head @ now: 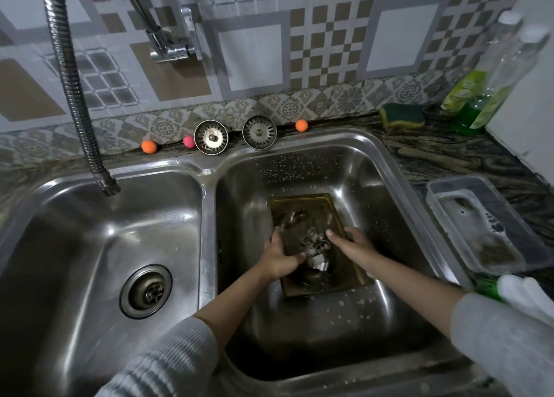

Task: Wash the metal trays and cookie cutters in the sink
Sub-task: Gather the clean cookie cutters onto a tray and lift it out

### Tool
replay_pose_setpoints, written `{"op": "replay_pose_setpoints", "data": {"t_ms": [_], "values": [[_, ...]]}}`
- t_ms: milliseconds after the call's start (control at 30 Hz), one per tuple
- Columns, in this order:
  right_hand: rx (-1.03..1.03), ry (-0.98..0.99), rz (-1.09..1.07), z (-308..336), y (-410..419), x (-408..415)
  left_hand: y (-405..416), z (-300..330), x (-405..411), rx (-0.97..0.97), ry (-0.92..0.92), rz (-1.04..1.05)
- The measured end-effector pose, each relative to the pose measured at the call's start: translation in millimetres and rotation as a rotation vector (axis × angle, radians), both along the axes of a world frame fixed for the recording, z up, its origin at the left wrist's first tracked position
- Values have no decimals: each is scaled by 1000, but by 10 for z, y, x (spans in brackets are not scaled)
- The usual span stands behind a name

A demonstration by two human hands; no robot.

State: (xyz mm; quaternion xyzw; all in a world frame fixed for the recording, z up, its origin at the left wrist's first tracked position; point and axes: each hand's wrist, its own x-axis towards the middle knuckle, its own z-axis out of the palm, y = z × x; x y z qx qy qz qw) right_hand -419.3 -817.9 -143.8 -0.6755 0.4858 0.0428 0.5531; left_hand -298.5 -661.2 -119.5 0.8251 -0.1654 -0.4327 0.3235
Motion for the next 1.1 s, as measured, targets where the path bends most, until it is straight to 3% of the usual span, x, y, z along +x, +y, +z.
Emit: {"op": "replay_pose_setpoints", "data": {"t_ms": [200,300,433,533,767,900,1100], "values": [[46,-86,-54,-35,-26,-97,-52,-93,23,-19,-20,-15],[64,-66,35,-53,-36,-174,67,-165,67,-22,-14,-68],[125,-24,147,-12,-23,-271,146,-178,91,0,124,-144],[139,14,255,5,44,-325,106,-213,113,91,123,-256],[26,55,271,13,155,-276,77,-178,78,178,24,-357],[-46,84,248,33,170,-268,99,-206,83,177,57,-395],[-130,22,236,38,196,-289,171,-197,75,61,66,-322]]}}
